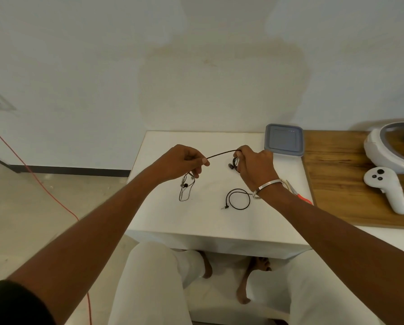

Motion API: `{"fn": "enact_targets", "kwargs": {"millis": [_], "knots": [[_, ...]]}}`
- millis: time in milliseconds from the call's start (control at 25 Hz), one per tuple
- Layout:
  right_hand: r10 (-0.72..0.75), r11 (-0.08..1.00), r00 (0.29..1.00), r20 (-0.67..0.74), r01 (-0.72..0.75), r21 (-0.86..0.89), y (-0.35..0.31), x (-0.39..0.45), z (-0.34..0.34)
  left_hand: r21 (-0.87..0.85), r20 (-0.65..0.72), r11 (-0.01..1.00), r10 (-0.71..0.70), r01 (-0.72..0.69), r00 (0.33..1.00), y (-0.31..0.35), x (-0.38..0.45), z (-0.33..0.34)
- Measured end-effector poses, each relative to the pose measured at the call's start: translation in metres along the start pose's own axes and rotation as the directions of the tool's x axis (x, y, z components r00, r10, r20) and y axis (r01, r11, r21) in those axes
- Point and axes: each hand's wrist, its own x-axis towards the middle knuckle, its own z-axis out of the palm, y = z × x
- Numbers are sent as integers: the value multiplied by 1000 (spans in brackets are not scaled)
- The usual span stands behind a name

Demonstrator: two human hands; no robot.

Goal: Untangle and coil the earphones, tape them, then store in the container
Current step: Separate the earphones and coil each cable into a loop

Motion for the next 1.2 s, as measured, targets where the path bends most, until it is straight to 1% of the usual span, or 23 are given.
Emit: {"fn": "enact_targets", "kwargs": {"millis": [80, 120, 160, 240, 320, 360, 440, 600, 720, 880, 920, 1040, 1120, 1200], "knots": [[44, 998, 994, 96, -40, -37, 1, 2, 5, -131, 4, 991, -17, 18, 1000, 3, -2, 1], [40, 999, 991, 130, -36, -33, 3, 2, 8, -170, 8, 985, -23, 24, 1000, 4, -2, 1], [6, 1000, 989, 151, -4, -13, 2, 1, 9, -195, 19, 980, -29, 32, 999, 5, -2, 2], [-144, 987, 979, 145, 132, 94, -3, -1, 10, -222, 51, 974, -46, 56, 998, 5, 0, 4], [-287, 950, 948, 138, 264, 164, -11, -1, 11, -216, 77, 973, -62, 78, 995, 6, 1, 7], [-338, 935, 930, 145, 314, 163, -14, 1, 13, -208, 86, 975, -63, 79, 994, 7, 1, 9], [-378, 919, 916, 132, 355, 169, -18, 5, 16, -201, 90, 977, -54, 71, 995, 7, 2, 11], [-331, 907, 943, 38, 306, 289, -12, 10, 15, -181, 67, 982, -44, 56, 997, 3, 1, 10], [-325, 898, 946, 0, 309, 313, -6, 10, 11, -70, 35, 995, -71, 73, 997, 2, -1, 11], [-260, 895, 965, -39, 256, 365, -4, 8, 5, 67, 10, 997, -28, 27, 1000, -3, -1, 11], [-241, 895, 970, -44, 239, 376, -2, 8, 5, 66, 13, 997, -30, 30, 999, -5, -1, 11], [-229, 900, 973, -38, 226, 372, -1, 7, 4, -58, 60, 996, -70, 74, 996, -5, -1, 14], [-216, 903, 976, -36, 214, 373, 0, 7, 4, -37, 77, 997, -68, 71, 995, -7, -1, 14], [-198, 901, 979, -39, 198, 386, 2, 7, 3, -9, 63, 999, -51, 52, 997, -9, -1, 14]]}}
